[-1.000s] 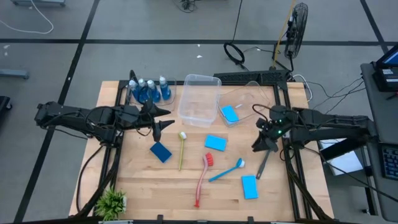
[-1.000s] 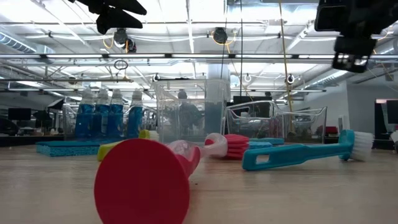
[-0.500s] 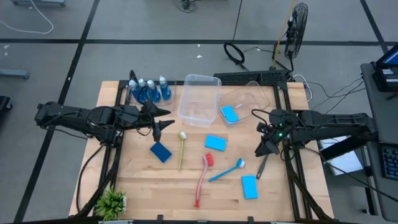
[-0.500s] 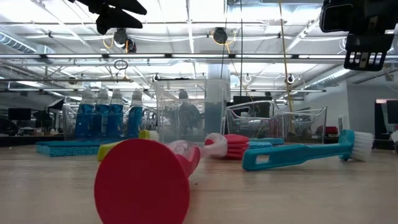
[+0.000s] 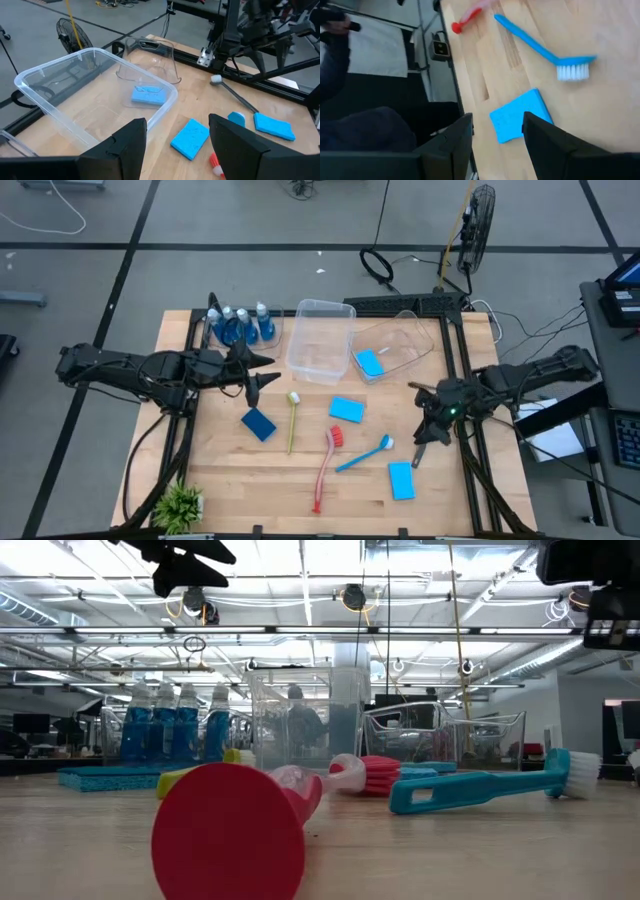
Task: Pick & Place Kitchen Sink Supplies
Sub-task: Put the sponge into the right transparent bin
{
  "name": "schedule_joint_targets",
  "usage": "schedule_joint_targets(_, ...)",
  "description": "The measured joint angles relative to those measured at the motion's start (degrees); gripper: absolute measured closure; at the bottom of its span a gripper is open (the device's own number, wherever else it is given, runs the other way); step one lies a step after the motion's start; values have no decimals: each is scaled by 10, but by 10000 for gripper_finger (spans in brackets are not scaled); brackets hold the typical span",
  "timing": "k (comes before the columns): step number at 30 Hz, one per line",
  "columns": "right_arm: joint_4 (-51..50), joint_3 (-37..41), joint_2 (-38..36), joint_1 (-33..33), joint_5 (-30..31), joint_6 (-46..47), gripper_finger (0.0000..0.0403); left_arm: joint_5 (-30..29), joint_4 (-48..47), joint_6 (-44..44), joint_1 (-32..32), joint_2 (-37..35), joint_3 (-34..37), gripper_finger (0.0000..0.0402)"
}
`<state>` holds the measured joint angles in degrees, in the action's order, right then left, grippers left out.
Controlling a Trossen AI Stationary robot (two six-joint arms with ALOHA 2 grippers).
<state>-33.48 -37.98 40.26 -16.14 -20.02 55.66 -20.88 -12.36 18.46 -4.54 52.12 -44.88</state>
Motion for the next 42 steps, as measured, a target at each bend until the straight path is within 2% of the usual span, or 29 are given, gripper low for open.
schedule_joint_targets(6, -26, 0, 50, -108, 86, 112, 243, 0, -24, -2, 0, 0, 0, 185)
schedule_joint_targets(12, 1, -1, 141, -174, 110, 214, 243, 4, -54, -3, 0, 0, 0, 185)
schedule_joint_targets(27, -31, -102, 361, -232, 145, 373, 243, 85, -120, -8, 0, 0, 0, 185)
schedule_joint_targets(35, 4, -105, 420, -283, 188, 495, 243, 87, -113, -32, 0, 0, 0, 185)
schedule_joint_targets(42, 46, -105, 458, -315, 202, 565, 243, 89, -114, -49, -20, 0, 0, 185)
